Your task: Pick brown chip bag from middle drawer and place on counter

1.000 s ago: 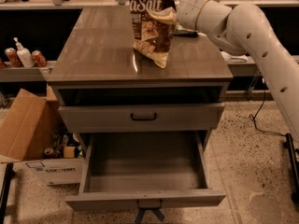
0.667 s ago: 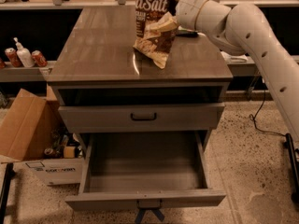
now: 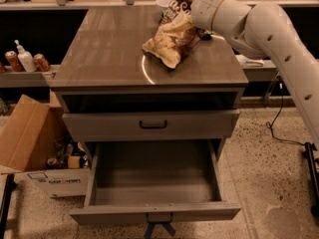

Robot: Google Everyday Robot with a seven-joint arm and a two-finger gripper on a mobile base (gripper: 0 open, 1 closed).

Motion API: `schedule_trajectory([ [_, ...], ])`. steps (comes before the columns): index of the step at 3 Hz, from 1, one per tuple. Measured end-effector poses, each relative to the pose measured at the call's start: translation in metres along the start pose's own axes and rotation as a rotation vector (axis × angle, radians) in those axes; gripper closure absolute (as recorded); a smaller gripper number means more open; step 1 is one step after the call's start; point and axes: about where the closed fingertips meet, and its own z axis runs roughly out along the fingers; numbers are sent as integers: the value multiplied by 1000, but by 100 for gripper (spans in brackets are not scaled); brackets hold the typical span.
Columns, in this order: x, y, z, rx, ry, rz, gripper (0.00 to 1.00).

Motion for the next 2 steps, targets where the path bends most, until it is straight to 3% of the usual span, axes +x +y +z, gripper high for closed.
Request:
schedule_trajectory([
  [2,-8,-41,-52,160,29,-58,0],
])
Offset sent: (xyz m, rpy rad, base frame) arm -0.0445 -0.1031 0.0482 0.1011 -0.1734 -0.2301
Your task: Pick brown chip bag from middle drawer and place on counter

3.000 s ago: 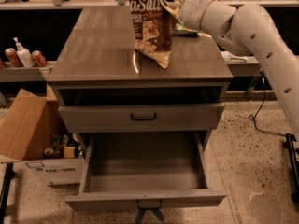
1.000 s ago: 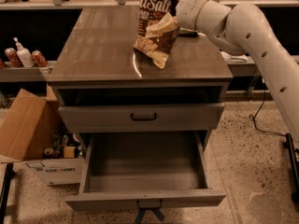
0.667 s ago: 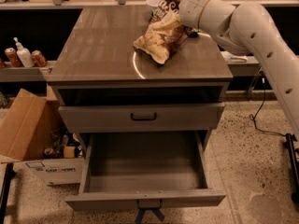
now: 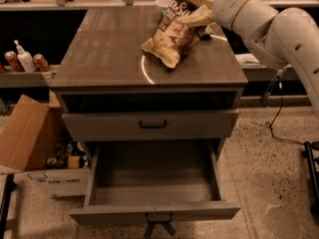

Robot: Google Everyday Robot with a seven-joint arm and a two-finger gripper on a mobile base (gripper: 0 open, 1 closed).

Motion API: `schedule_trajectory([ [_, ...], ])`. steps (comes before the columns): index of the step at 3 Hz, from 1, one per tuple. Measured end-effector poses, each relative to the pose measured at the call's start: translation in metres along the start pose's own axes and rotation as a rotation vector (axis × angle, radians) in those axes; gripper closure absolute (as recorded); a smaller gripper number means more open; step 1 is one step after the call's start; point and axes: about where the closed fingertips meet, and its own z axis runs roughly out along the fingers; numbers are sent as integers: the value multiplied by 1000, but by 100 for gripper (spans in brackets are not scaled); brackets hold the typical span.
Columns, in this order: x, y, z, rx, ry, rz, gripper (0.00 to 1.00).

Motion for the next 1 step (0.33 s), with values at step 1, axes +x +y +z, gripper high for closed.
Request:
schedule_trajectory([
  [1,-4,-2,1,1,-6,-1,0],
])
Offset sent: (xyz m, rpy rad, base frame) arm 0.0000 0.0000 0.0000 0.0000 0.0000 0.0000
